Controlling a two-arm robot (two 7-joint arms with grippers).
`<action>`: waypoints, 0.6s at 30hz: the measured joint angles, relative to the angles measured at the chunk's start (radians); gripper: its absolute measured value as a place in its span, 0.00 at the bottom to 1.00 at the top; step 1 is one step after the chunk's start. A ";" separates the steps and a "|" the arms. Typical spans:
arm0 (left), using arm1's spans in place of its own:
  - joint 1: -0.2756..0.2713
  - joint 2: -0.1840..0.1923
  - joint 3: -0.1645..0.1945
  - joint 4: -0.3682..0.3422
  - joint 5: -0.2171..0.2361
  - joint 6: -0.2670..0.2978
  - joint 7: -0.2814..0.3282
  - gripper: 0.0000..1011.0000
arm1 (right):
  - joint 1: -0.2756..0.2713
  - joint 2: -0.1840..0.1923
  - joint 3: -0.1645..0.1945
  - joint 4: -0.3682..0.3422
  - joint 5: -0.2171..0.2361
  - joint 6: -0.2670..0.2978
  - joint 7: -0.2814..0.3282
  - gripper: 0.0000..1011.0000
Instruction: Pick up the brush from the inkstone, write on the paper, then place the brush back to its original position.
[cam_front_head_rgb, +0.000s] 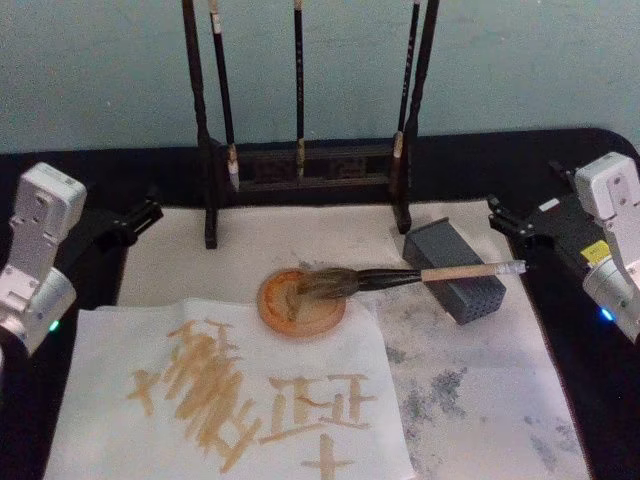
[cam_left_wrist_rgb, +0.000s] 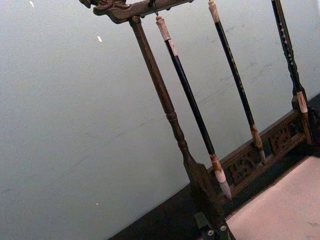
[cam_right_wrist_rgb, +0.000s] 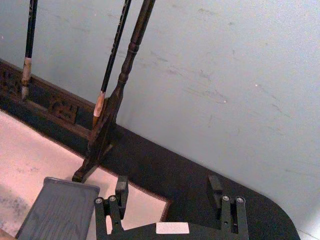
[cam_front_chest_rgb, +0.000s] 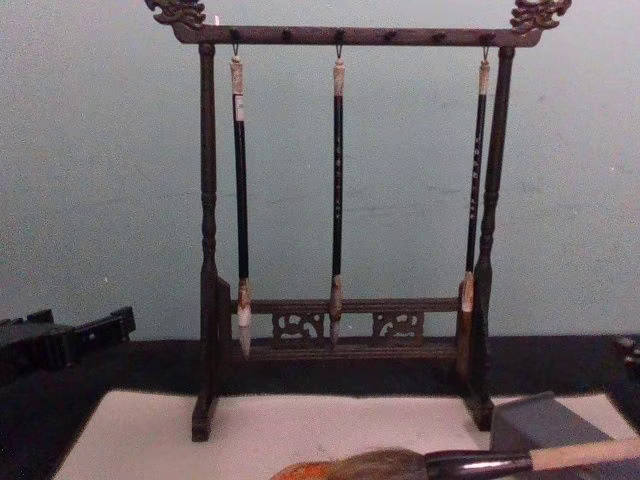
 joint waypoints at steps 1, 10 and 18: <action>0.000 0.000 0.000 0.000 0.000 0.000 0.000 0.99 | -0.003 -0.004 0.008 0.000 0.006 -0.003 0.006 1.00; 0.000 0.000 0.000 0.000 0.000 0.000 0.000 0.99 | -0.052 -0.001 0.063 -0.054 0.074 -0.015 0.060 1.00; 0.000 0.000 0.000 0.000 0.000 0.000 0.000 0.99 | -0.128 0.017 0.113 -0.133 0.131 -0.017 0.104 1.00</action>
